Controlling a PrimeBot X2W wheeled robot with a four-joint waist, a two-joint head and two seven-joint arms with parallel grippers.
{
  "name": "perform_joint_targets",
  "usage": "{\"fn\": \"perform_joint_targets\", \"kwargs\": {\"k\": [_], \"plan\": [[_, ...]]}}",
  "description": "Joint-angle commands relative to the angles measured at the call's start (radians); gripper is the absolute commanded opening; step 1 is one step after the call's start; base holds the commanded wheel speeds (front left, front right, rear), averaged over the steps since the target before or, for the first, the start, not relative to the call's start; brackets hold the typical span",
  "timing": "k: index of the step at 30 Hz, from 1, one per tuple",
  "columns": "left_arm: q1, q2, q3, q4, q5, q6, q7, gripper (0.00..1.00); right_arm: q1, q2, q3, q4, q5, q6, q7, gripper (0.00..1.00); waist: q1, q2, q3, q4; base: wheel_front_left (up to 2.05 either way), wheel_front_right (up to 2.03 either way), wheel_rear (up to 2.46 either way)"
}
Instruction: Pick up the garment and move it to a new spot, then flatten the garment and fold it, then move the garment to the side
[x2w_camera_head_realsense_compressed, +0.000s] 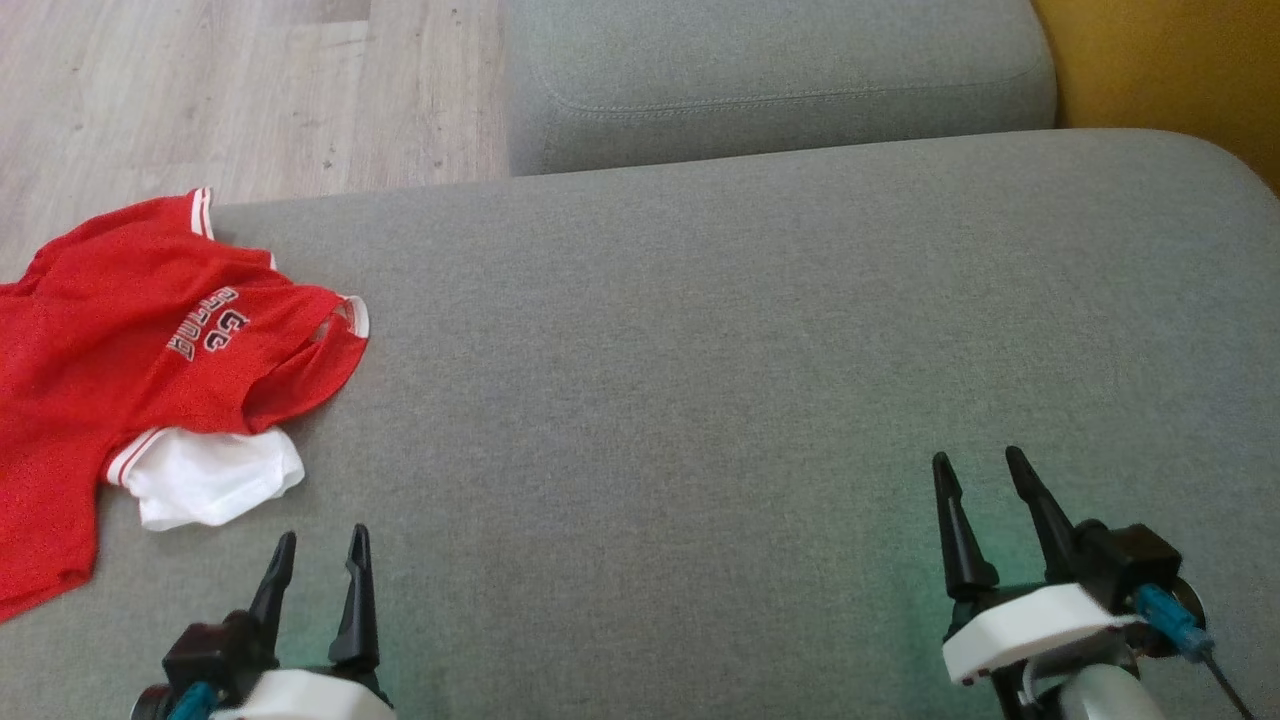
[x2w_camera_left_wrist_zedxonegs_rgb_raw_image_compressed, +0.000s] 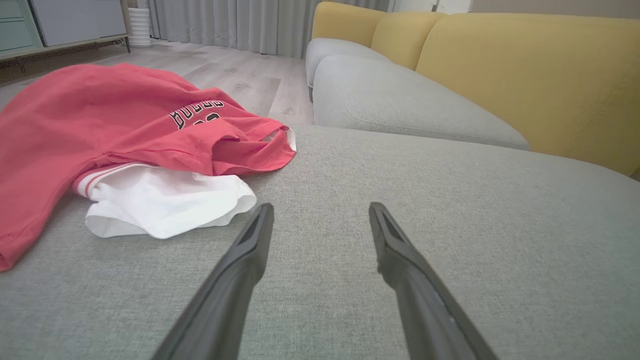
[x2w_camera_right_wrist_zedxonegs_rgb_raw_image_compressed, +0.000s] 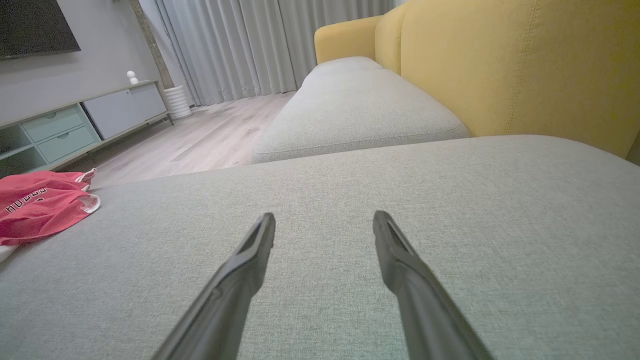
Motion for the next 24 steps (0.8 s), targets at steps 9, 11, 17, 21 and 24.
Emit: {"fn": "perform_joint_targets", "kwargs": {"k": [9,11,17,21,24], "plan": [[-0.015,0.014,0.039,-0.009,0.123,-0.005,-0.043,1.00,-0.034,-0.008,0.042,-0.012,-0.103,-0.001,-0.044,1.00,0.0000,0.0000,-0.001,-0.001,0.00,0.00,0.00],[-0.013,0.012,0.041,-0.006,0.141,-0.005,-0.049,1.00,-0.032,-0.008,0.044,-0.006,-0.116,-0.001,-0.050,1.00,0.0000,0.0000,-0.002,-0.001,0.00,0.00,0.00],[-0.011,-0.002,0.062,0.014,0.093,-0.006,-0.049,1.00,-0.030,-0.008,0.033,0.011,-0.080,-0.001,-0.050,1.00,0.0000,0.0000,-0.003,-0.003,0.00,0.00,0.00],[-0.013,-0.001,0.068,0.022,0.075,-0.006,-0.049,1.00,-0.027,-0.008,0.032,0.017,-0.069,-0.001,-0.050,1.00,0.0000,0.0000,-0.004,-0.005,0.00,0.00,0.00],[-0.014,0.002,0.066,0.025,0.066,-0.007,-0.049,1.00,-0.025,-0.008,0.031,0.019,-0.065,-0.001,-0.050,1.00,0.0000,0.0000,-0.002,-0.006,0.00,0.00,0.00]]}}
